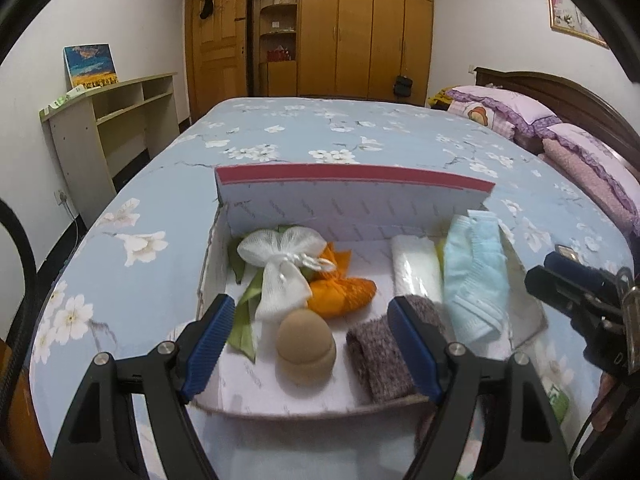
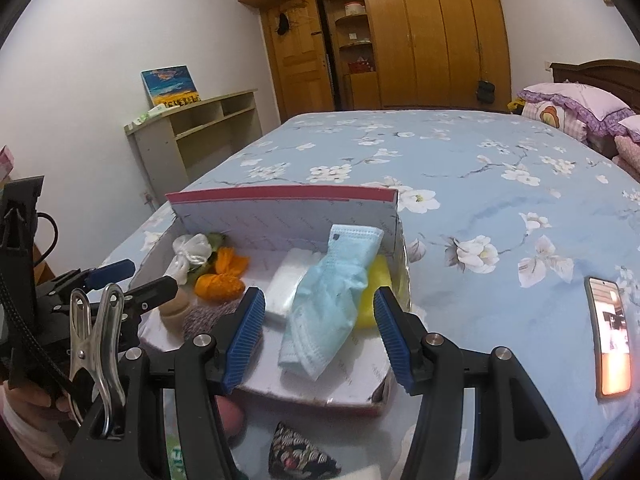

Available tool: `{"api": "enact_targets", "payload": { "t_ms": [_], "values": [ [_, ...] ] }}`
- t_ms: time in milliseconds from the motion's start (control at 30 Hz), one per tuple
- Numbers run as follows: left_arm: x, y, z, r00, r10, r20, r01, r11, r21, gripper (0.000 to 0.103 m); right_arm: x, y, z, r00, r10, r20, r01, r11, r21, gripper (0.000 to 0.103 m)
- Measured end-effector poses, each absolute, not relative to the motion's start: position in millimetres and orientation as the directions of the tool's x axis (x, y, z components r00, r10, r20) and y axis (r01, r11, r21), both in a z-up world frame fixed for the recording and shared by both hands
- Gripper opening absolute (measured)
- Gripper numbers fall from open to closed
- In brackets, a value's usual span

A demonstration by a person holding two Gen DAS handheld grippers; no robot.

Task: Organize soft objects
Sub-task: 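Withdraw both tools from the box, then grasp a green FIRST sock with the left tool while the right tool grasps the other FIRST sock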

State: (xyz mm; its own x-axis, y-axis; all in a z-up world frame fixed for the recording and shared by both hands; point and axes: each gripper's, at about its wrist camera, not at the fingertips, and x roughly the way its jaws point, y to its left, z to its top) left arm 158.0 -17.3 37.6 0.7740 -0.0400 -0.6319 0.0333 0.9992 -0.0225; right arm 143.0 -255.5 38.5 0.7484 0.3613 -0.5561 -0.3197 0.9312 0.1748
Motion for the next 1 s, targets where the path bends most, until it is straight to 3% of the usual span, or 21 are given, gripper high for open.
{"api": "enact_targets", "payload": {
  "t_ms": [400,1000],
  "values": [
    [117,-15,35,0.762,-0.063,-0.645,0.034,0.998,-0.058,0.082,105,-258,34,0.757,0.364,-0.544,-0.322,0.931,0.175,0.058],
    [65,-51,19,0.707,-0.191,-0.681,0.166,0.981,-0.102,0.082,51,-280,16,0.745,0.326,-0.582,-0.262,0.945,0.195,0.058]
  ]
}}
